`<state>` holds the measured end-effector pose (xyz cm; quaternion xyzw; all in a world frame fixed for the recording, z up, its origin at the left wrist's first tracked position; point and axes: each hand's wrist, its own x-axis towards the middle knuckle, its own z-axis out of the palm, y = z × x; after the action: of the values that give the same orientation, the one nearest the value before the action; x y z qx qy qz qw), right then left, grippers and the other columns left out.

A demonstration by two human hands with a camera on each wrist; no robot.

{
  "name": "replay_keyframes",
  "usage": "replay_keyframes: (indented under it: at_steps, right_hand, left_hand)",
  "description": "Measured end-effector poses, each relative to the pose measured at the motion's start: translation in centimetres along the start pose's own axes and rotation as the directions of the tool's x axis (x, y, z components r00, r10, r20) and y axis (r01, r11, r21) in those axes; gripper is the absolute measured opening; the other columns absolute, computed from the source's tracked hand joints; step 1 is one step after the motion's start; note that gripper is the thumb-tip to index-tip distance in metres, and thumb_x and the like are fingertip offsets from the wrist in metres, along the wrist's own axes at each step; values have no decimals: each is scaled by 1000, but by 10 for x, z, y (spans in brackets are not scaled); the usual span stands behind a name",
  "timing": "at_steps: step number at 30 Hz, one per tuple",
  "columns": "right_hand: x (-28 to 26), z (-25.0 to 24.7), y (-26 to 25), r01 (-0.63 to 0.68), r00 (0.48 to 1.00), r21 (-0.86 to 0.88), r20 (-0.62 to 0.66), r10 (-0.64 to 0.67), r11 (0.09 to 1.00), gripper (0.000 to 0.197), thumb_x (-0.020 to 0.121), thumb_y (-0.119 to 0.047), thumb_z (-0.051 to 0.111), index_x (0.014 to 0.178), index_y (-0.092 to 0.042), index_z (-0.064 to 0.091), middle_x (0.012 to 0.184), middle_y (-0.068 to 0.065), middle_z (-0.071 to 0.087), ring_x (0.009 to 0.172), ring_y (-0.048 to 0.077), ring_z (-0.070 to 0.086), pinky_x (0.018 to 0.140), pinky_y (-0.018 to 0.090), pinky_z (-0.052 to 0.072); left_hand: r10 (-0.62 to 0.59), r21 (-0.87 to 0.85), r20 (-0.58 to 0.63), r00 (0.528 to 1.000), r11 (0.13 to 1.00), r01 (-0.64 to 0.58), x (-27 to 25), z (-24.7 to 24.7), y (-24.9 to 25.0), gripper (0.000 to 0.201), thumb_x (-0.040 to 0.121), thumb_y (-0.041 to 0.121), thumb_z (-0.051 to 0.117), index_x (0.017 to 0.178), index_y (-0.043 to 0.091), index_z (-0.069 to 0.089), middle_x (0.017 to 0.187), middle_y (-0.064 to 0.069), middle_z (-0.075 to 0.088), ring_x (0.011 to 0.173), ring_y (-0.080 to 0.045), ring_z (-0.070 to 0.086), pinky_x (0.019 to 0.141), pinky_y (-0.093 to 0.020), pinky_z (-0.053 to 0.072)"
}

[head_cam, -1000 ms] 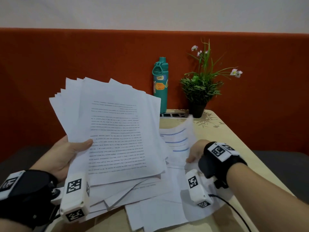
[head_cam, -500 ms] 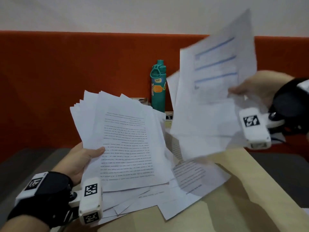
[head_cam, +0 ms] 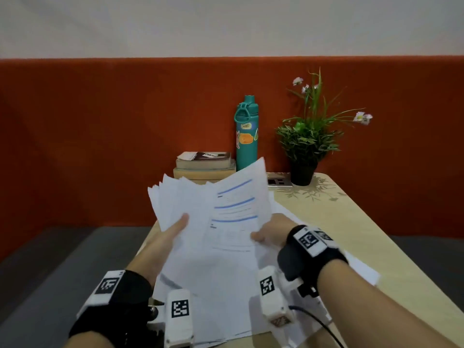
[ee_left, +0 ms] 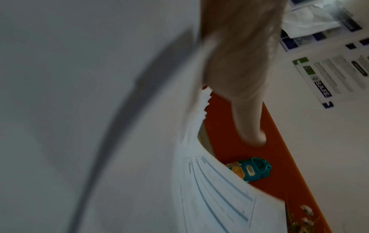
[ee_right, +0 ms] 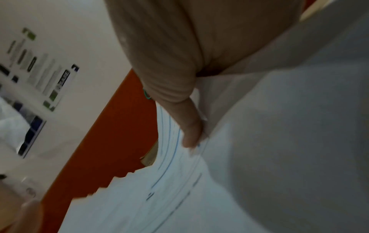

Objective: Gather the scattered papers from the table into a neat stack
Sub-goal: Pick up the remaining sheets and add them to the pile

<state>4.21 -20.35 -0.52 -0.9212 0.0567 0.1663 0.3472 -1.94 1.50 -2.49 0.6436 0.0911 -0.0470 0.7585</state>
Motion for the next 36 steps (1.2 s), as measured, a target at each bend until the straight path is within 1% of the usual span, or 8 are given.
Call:
replay_keyframes:
  at_steps: [7,11,16,20,23,27,33,36]
  right_hand:
    - [39,-58,54,-208,953,-164,-258,162,964,90,72,-77,40,122,-6,60,126,17,60,111,34,58,99,41,43]
    - [60,-70,97,-327,944,-486,-130,303,810,74,37,-77,62,77,-15,66,88,6,70,83,28,64,87,41,51]
    - [39,-94,96,-217,974,-523,-58,220,824,36,74,-54,66,55,-23,68,69,-9,67,69,13,62,64,23,49]
    - [8,-130,66,-195,971,-486,-219,97,852,30,95,-27,49,114,-12,67,124,15,60,99,24,56,75,28,45]
    - [-36,-173,30,-30,848,-137,-527,-47,990,16,92,-8,49,100,-6,63,97,18,60,83,27,55,52,24,36]
    - [-67,-201,6,251,682,61,-719,-132,966,17,86,-14,54,95,-8,68,98,19,68,90,35,66,70,31,44]
    - [-32,-125,6,137,919,198,-391,-50,971,42,87,-9,54,129,-4,54,126,16,58,99,22,56,83,33,48]
    - [-11,-67,11,42,981,147,-195,-13,988,41,89,-8,52,129,1,53,133,20,54,114,29,57,86,32,46]
  left_hand:
    - [-29,135,-65,997,990,37,14,-32,-17,77,64,-3,75,136,11,50,118,-12,70,104,-35,67,85,-44,55]
    - [17,103,-75,997,995,-10,17,-37,-22,46,82,-9,66,124,7,57,105,-9,73,96,-30,68,81,-39,54]
    - [68,81,-81,994,995,-61,16,-40,-16,39,86,-10,57,116,14,59,109,-5,70,95,-21,67,74,-30,49]
    - [58,51,-119,991,997,-52,10,-42,-11,27,86,-9,58,103,11,66,99,-6,73,93,-27,68,71,-35,51]
    - [31,45,-139,990,999,-25,10,-37,-10,25,85,-10,58,104,5,65,100,-11,71,90,-27,66,77,-36,50]
    - [-16,84,-161,987,996,30,16,-30,-15,34,84,-9,59,116,3,61,100,-11,70,88,-25,66,71,-31,49]
    - [-63,134,-164,985,987,85,15,-24,-18,40,89,1,58,129,-2,54,104,-15,69,88,-30,66,66,-33,51]
    - [-80,23,-112,990,996,83,16,-23,-15,50,92,35,59,135,11,54,123,-10,66,108,-29,64,91,-43,51]
